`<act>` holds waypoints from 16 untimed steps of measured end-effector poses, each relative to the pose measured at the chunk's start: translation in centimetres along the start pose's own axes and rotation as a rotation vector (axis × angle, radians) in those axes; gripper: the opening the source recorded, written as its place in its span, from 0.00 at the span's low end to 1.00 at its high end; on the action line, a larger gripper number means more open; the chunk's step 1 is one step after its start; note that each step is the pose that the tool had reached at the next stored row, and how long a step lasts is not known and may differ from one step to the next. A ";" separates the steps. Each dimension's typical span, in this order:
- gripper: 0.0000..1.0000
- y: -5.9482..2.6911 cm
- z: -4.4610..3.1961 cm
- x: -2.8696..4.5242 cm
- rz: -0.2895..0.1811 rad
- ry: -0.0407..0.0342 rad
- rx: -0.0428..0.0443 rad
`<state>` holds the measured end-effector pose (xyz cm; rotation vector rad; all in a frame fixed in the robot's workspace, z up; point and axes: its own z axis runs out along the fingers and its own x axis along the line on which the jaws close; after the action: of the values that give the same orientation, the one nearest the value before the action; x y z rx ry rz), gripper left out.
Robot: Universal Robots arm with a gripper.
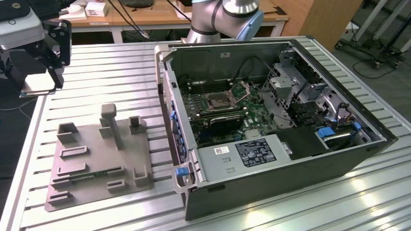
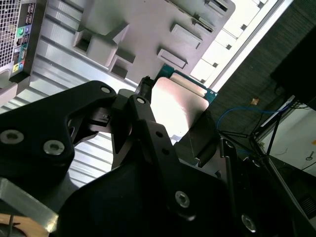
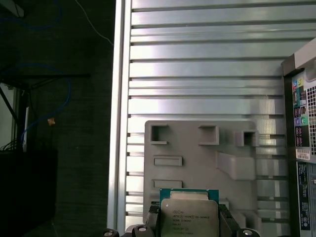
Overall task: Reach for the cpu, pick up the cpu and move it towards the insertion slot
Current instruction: 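Pick up the cpu and move it towards the insertion slot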
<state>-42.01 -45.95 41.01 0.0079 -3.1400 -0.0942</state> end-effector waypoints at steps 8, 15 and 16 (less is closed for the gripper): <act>0.55 0.00 0.00 -0.57 0.000 0.0000 0.0000; 0.55 0.00 0.00 -1.00 0.000 0.0000 0.0000; 0.55 0.00 0.01 -1.03 0.000 -0.0001 0.0000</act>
<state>-40.98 -45.94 41.00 0.0078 -3.1402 -0.0943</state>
